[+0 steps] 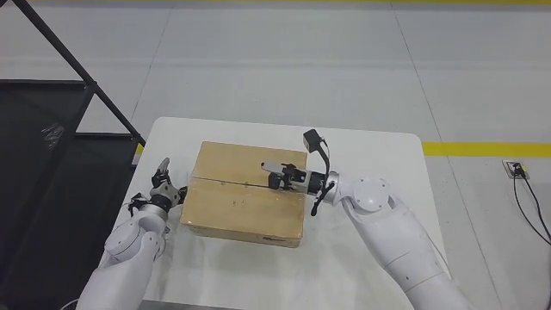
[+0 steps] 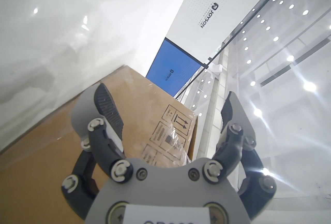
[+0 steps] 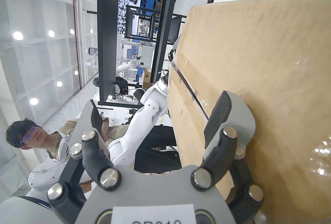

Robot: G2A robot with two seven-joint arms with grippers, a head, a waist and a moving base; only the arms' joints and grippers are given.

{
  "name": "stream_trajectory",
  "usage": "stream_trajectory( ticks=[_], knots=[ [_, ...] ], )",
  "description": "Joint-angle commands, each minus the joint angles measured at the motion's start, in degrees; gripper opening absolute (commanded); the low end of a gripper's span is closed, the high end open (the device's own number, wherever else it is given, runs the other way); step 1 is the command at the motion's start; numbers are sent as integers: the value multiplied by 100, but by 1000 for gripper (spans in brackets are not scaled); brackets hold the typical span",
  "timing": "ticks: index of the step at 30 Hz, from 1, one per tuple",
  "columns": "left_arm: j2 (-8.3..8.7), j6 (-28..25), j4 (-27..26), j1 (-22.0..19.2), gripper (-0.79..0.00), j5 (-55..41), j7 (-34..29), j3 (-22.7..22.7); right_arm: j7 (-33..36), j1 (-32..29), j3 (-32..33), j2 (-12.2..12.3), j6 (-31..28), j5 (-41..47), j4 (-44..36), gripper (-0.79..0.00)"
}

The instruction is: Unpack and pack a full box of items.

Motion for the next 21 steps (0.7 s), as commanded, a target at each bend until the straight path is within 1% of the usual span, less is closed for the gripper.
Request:
stream_trajectory(
  ticks=[1,5,10,16,21],
  knots=[
    [-12,-174,27,-15,0,19,-11,-25,-2,-10,4,3,-5,-4,-6,0],
    [-27,-530,-41,20,0,49,50,-135,-17,-26,14,8,15,-12,-20,0],
    [-26,-809,-265,124,0,199,190,-296,-18,-44,26,15,33,-16,-43,0],
    [13,-932,-611,378,0,632,258,-506,2,-29,24,15,44,-4,-30,0],
    [64,-851,-901,658,0,1007,293,-739,21,27,-6,-1,36,29,61,0]
  ],
)
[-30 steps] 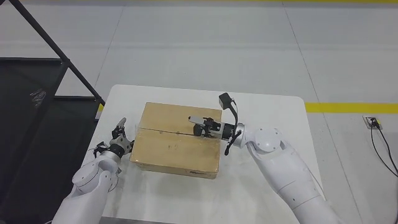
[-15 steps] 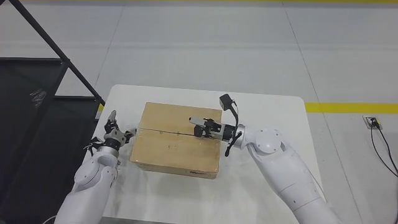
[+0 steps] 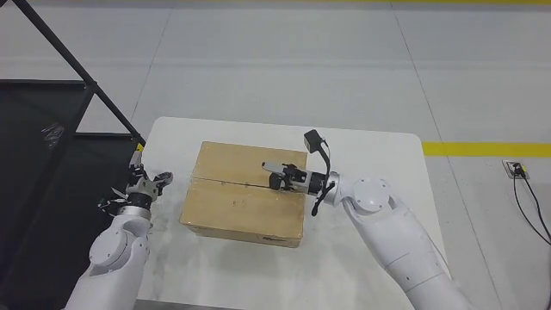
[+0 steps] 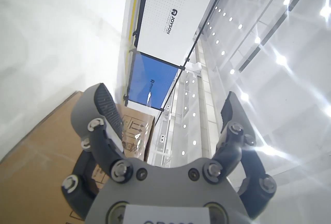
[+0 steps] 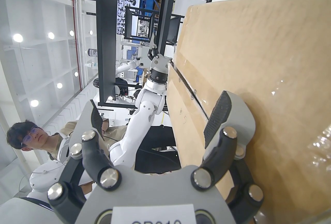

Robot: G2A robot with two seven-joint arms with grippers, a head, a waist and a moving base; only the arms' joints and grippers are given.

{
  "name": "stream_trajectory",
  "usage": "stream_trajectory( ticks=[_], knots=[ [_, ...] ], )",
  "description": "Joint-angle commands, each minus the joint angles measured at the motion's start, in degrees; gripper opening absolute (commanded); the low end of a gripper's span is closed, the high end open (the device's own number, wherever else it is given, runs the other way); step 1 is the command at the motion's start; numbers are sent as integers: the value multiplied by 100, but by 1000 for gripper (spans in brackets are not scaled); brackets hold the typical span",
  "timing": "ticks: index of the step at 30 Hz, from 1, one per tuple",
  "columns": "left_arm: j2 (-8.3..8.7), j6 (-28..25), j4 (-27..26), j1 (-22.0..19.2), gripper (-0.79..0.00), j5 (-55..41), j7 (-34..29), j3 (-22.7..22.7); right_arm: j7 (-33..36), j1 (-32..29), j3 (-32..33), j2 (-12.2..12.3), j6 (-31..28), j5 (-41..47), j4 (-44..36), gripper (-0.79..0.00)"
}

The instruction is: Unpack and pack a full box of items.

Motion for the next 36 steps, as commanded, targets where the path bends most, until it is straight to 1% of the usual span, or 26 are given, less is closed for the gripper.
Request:
stream_trajectory(
  ticks=[1,8,12,16,19,21,24,29,31,36],
  knots=[
    [21,64,-122,121,0,92,-20,-115,11,33,-13,-8,-2,18,48,0],
    [96,458,-451,530,0,308,-133,-528,57,192,-108,-61,-36,96,258,0],
    [122,696,-465,637,0,354,-246,-686,73,275,-157,-93,-80,143,387,0],
    [163,952,-502,789,0,414,-795,-783,102,334,-189,-117,-119,179,493,0],
    [184,1175,-558,896,0,263,-1220,-867,100,360,-195,-127,-147,196,553,0],
    [201,1292,-615,949,0,287,-1427,-895,102,376,-200,-134,-152,211,592,0],
    [207,1382,-700,1031,0,306,-1562,-895,109,392,-209,-144,-168,220,638,0],
    [219,1493,-833,1209,0,419,-1672,-907,99,393,-203,-151,-210,230,680,0],
    [221,1600,-850,1223,0,359,-1750,-915,100,392,-201,-152,-219,228,686,0],
    [208,1589,-913,1246,0,336,-1719,-870,106,391,-195,-155,-226,224,693,0]
  ],
)
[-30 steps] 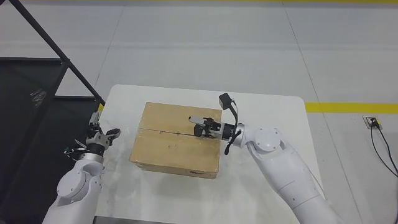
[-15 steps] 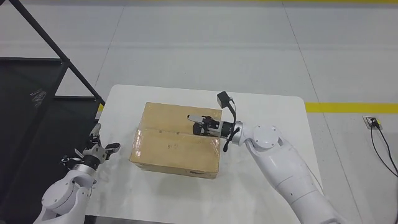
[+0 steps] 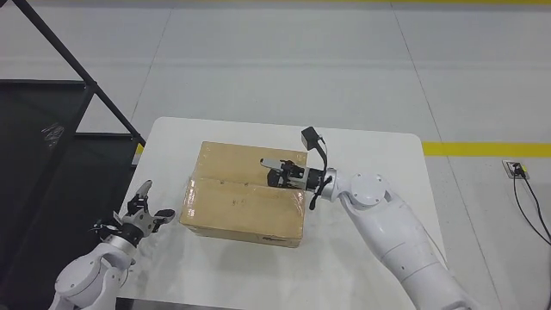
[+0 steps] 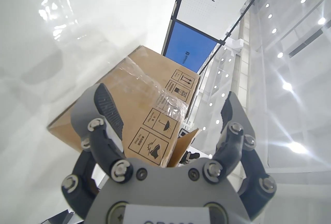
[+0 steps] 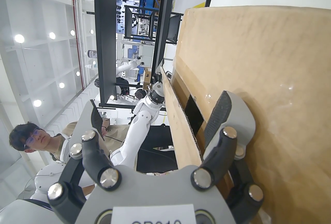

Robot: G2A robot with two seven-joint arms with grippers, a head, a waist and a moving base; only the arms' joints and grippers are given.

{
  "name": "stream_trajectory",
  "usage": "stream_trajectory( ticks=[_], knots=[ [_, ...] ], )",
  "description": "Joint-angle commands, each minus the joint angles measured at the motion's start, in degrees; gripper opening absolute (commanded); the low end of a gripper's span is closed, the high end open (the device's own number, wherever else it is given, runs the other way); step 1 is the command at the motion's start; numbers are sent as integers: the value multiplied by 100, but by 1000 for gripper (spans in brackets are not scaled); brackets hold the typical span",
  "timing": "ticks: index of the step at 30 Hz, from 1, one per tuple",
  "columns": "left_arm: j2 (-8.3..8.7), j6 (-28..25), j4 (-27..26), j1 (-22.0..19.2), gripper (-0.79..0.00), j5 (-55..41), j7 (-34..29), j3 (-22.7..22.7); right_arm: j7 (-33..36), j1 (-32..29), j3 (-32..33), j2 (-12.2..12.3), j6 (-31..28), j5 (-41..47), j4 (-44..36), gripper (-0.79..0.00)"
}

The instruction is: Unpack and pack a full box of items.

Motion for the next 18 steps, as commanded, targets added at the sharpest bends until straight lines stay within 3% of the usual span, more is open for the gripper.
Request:
stream_trajectory(
  ticks=[1,10,18],
  knots=[
    [-21,39,51,-59,0,-58,73,95,0,-3,1,-1,-6,-3,-3,0],
    [-173,85,680,-733,0,-429,530,674,-253,-198,165,61,-306,-161,-527,0],
    [-266,-172,942,-997,0,-617,863,855,-376,-639,375,190,-63,-501,-1571,0]
  ],
)
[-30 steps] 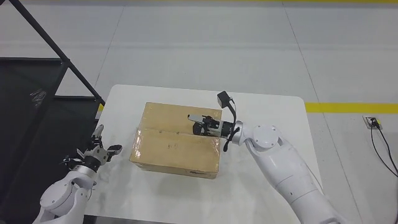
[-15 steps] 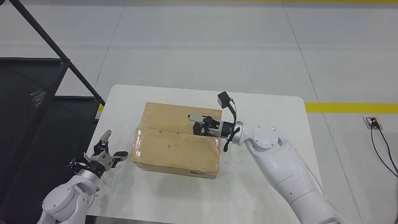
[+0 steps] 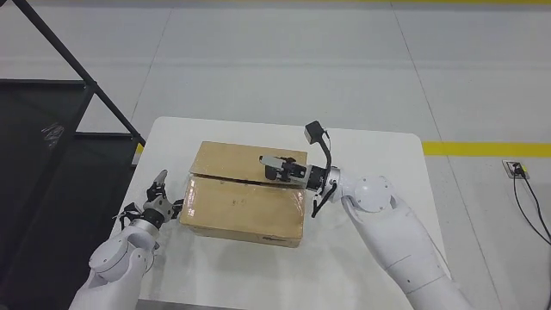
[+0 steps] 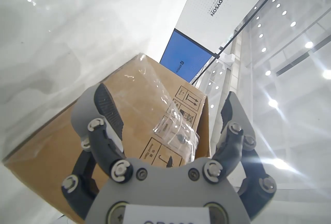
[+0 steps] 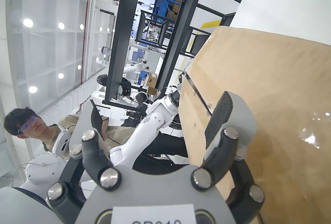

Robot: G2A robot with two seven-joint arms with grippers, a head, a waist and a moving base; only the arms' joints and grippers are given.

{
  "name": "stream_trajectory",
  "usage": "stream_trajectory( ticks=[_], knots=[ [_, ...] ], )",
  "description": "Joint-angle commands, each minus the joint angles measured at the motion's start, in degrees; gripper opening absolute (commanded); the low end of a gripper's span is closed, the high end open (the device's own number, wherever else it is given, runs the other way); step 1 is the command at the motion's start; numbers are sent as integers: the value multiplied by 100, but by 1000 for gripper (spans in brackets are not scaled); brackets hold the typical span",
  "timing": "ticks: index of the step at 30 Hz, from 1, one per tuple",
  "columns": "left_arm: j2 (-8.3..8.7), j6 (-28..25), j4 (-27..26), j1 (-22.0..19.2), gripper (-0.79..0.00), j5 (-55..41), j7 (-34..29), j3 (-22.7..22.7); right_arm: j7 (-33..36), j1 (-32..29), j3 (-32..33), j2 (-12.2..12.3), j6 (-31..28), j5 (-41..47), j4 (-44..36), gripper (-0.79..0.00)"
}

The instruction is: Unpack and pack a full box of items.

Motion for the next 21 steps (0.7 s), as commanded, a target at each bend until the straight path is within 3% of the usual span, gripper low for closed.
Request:
stream_trajectory(
  ticks=[1,9,21],
  knots=[
    [-14,-79,2,-1,0,-36,63,3,30,-80,27,24,104,-57,-200,0],
    [-67,-301,87,-71,0,-155,209,19,-1,-328,102,77,518,-58,-607,0],
    [-106,-658,105,-164,0,-164,320,-91,-177,-445,34,60,778,99,-296,0]
  ],
)
